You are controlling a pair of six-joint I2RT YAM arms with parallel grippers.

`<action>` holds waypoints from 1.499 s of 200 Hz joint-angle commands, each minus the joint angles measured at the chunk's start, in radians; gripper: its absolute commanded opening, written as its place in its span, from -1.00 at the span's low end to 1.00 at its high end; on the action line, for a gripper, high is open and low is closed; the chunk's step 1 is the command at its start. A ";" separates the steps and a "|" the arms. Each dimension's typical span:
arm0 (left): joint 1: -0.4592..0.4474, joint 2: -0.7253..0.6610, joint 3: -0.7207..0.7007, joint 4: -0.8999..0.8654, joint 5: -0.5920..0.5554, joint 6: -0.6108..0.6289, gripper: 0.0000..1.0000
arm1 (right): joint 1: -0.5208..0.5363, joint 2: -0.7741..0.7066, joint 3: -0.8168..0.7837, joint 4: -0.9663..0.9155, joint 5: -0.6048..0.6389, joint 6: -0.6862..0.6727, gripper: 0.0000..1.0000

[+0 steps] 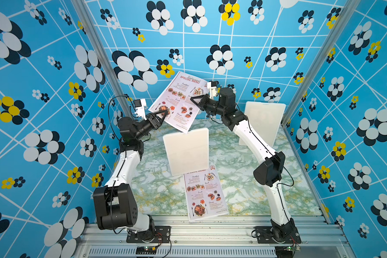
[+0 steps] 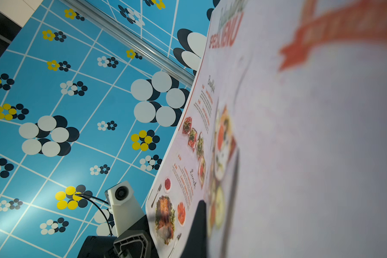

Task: Insert the menus into the narrow rack
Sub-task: Insert the menu into the narrow rack.

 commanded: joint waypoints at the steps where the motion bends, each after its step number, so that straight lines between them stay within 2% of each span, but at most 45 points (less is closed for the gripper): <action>1: 0.005 0.020 -0.013 0.048 0.002 0.002 -0.29 | -0.009 0.019 0.030 0.081 -0.046 -0.035 -1.00; 63: -0.003 0.020 -0.006 -0.016 -0.010 0.080 -0.28 | -0.012 0.041 0.041 0.138 -0.060 -0.059 -1.00; 126: -0.008 0.036 0.009 -0.022 -0.018 0.103 -0.27 | -0.016 0.089 0.102 0.144 -0.067 -0.082 -1.00; 225: -0.012 0.049 0.050 -0.049 -0.019 0.120 -0.26 | -0.022 0.117 0.133 0.167 -0.060 -0.044 -1.00; 300: -0.017 0.038 0.042 -0.077 -0.030 0.138 -0.27 | -0.022 0.130 0.157 0.118 -0.080 -0.031 -1.00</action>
